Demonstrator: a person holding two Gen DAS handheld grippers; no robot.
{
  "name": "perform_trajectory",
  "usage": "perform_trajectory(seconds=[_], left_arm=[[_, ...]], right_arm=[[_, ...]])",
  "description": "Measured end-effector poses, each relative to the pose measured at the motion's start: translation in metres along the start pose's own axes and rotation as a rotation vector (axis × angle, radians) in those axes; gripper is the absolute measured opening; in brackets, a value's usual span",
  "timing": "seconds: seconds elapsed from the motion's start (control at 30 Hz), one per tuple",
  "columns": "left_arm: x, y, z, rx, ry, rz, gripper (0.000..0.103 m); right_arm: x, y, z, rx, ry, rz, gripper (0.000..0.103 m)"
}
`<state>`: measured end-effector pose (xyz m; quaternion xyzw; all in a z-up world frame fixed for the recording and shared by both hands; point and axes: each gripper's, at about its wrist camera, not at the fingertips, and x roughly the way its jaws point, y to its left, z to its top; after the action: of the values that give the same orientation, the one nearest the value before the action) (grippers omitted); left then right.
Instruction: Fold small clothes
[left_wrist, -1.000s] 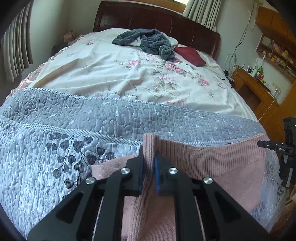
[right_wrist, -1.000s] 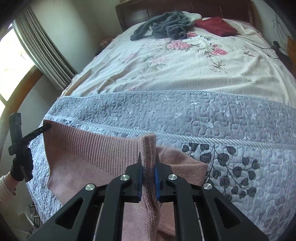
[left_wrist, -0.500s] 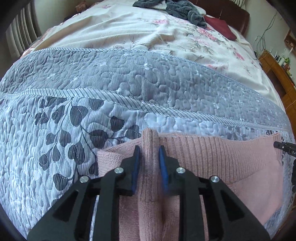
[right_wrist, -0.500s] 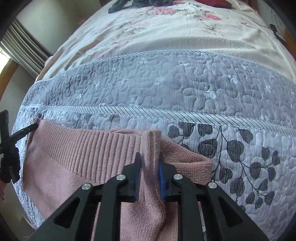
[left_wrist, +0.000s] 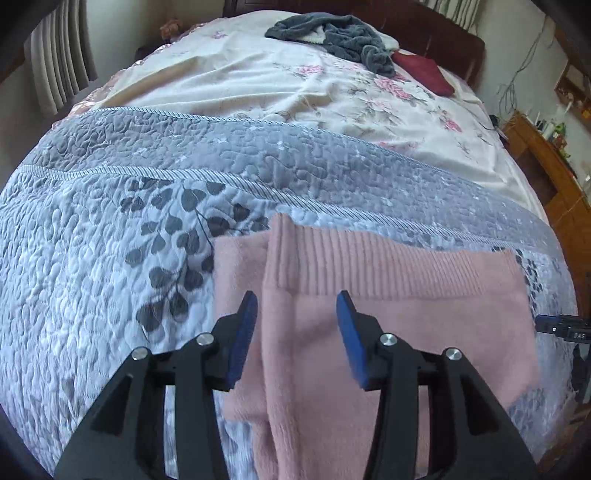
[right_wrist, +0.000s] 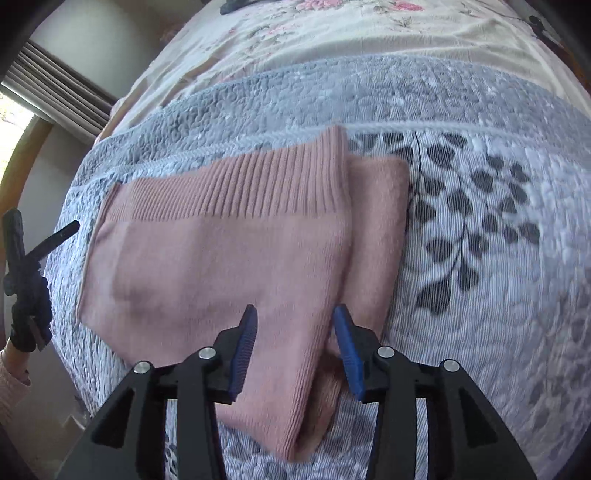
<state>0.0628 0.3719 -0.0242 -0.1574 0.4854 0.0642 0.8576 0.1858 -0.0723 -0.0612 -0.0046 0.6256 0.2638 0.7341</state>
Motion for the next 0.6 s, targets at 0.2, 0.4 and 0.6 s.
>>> perform_trajectory(seconds=[0.2,0.4,0.6], left_arm=[[0.003,-0.033,-0.055,0.043,0.146,-0.052,0.05],[0.026,-0.036,-0.092,0.087,0.226,-0.015,0.049],[0.033,-0.027,-0.094,0.071,0.242,-0.031,0.049]], right_arm=[[0.01,-0.001,-0.047,0.037,0.079,0.047,0.023],[0.015,-0.006,-0.055,0.041,0.1,0.02,0.008],[0.027,-0.013,-0.056,0.055,0.127,0.016,0.008]])
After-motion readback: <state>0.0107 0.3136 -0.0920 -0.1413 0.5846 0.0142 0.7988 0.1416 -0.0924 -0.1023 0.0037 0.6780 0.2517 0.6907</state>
